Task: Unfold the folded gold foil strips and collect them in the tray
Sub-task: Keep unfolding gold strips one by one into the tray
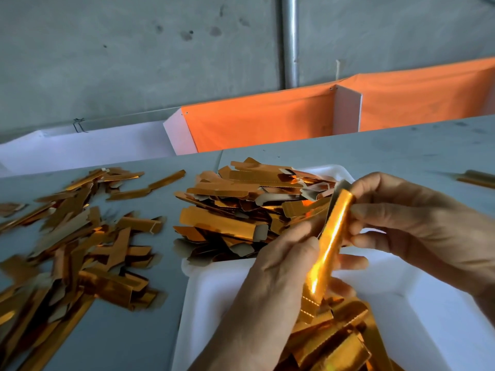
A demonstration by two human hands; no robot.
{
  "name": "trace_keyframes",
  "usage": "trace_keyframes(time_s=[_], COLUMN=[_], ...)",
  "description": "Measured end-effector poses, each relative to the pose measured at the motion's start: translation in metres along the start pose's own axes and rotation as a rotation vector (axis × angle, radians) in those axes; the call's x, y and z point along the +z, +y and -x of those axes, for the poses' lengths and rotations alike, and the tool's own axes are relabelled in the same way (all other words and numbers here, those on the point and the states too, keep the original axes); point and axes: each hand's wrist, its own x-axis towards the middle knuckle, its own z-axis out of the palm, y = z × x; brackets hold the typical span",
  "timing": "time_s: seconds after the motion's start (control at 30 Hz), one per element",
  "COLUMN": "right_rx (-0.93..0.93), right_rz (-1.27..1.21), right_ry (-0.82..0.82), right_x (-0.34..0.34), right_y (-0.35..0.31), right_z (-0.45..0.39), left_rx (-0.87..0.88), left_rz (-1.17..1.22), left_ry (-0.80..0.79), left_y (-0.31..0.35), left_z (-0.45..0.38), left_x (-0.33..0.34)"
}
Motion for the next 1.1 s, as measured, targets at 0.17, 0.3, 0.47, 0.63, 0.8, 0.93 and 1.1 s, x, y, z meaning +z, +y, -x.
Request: trace_keyframes(time_s=[0.17, 0.3, 0.47, 0.63, 0.8, 0.93, 1.1], right_rx=[0.015, -0.015, 0.005, 0.005, -0.013, -0.054, -0.029], right_rz=[0.079, 0.076, 0.050, 0.007, 0.071, 0.139, 0.193], right_ry=[-0.013, -0.021, -0.041, -0.051, -0.025, 0.089, 0.163], right_x=[0.002, 0.003, 0.001, 0.000, 0.007, 0.011, 0.013], right_y=[0.000, 0.000, 0.002, -0.001, -0.004, -0.001, -0.001], right_z=[0.001, 0.001, 0.001, 0.001, 0.003, 0.001, 0.000], left_rx=[0.114, 0.138, 0.162, 0.158, 0.189, 0.184, 0.211], left_rz=[-0.145, -0.208, -0.202, -0.130, -0.176, -0.270, -0.440], left_ry=[0.022, 0.002, 0.020, -0.023, 0.054, 0.067, 0.146], left_y=[-0.010, -0.012, -0.012, -0.008, -0.011, -0.007, -0.002], left_z=[0.003, 0.006, 0.005, 0.005, 0.005, 0.008, 0.010], left_x=[-0.004, -0.007, -0.008, -0.007, -0.006, -0.004, 0.003])
